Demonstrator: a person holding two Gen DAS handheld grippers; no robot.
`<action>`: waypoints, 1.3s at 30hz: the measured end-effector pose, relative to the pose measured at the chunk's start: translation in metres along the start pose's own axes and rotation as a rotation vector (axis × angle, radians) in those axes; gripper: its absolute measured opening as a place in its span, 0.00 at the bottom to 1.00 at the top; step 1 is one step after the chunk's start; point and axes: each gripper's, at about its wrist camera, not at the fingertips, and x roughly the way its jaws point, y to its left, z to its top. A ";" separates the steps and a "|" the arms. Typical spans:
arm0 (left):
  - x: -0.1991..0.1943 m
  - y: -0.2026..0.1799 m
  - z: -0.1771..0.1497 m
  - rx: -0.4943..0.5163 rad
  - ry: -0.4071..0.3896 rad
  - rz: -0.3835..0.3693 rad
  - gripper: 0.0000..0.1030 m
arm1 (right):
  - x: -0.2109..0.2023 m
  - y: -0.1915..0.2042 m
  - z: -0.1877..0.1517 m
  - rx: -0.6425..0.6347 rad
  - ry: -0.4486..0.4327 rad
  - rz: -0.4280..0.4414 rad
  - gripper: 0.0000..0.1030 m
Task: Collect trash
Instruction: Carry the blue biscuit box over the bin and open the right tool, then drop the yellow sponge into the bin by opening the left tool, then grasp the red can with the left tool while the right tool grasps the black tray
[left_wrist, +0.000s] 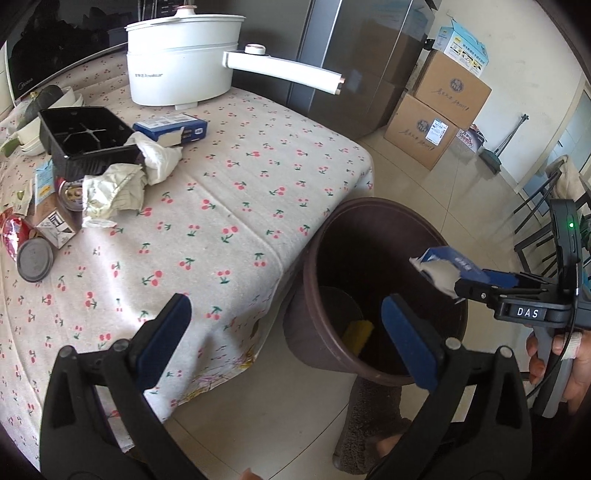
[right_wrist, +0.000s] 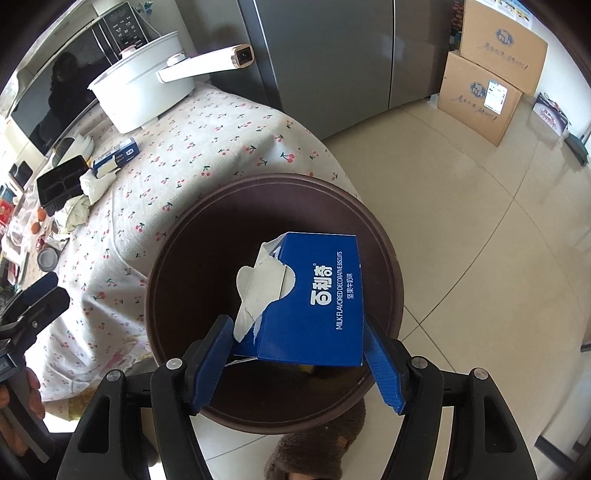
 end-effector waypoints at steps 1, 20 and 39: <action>-0.003 0.005 -0.001 -0.009 0.003 0.008 0.99 | 0.001 0.002 0.001 -0.004 0.003 -0.004 0.81; -0.042 0.104 -0.015 -0.181 0.030 0.149 0.99 | 0.000 0.087 0.029 -0.153 -0.020 -0.016 0.84; -0.010 0.249 0.012 -0.691 -0.030 0.168 0.93 | 0.019 0.154 0.069 -0.218 -0.032 -0.018 0.85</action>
